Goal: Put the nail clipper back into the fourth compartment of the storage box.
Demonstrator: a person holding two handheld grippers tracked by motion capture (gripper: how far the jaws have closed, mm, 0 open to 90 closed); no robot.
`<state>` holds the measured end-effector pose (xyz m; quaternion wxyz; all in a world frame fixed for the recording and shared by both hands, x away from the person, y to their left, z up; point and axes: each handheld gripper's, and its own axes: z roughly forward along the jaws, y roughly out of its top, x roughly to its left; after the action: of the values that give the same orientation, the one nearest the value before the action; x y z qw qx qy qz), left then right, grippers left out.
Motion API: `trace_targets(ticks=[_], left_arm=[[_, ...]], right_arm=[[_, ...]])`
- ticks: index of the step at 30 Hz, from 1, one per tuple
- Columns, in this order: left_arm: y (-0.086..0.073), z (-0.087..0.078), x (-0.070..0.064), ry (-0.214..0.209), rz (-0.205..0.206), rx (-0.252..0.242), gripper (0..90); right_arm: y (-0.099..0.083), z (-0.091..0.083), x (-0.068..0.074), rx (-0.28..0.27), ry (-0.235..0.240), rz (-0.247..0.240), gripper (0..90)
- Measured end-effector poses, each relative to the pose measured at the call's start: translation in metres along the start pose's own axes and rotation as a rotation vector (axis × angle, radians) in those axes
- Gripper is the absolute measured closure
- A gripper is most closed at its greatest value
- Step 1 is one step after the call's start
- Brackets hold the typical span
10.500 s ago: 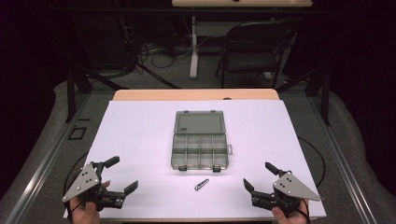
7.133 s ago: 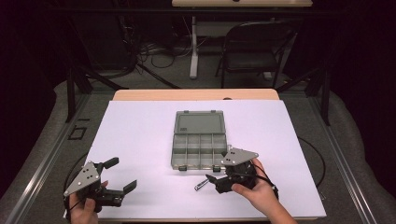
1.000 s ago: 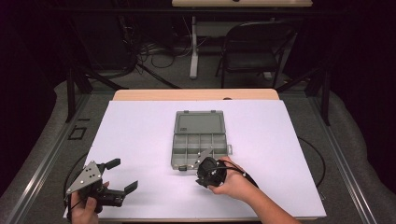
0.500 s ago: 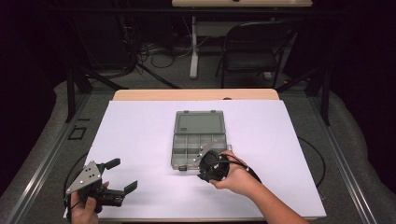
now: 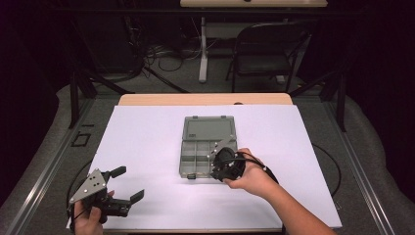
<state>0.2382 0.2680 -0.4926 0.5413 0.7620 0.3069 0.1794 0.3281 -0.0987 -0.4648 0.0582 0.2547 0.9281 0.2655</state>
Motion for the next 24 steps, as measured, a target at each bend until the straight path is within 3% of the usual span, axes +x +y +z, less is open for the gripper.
trace_targets(ticks=[24], left_arm=[[0.0,0.0,0.0,-0.002,0.001,0.001,0.4]], right_arm=[[0.02,-0.023,-0.041,-0.031,-0.071,0.125,80.2]])
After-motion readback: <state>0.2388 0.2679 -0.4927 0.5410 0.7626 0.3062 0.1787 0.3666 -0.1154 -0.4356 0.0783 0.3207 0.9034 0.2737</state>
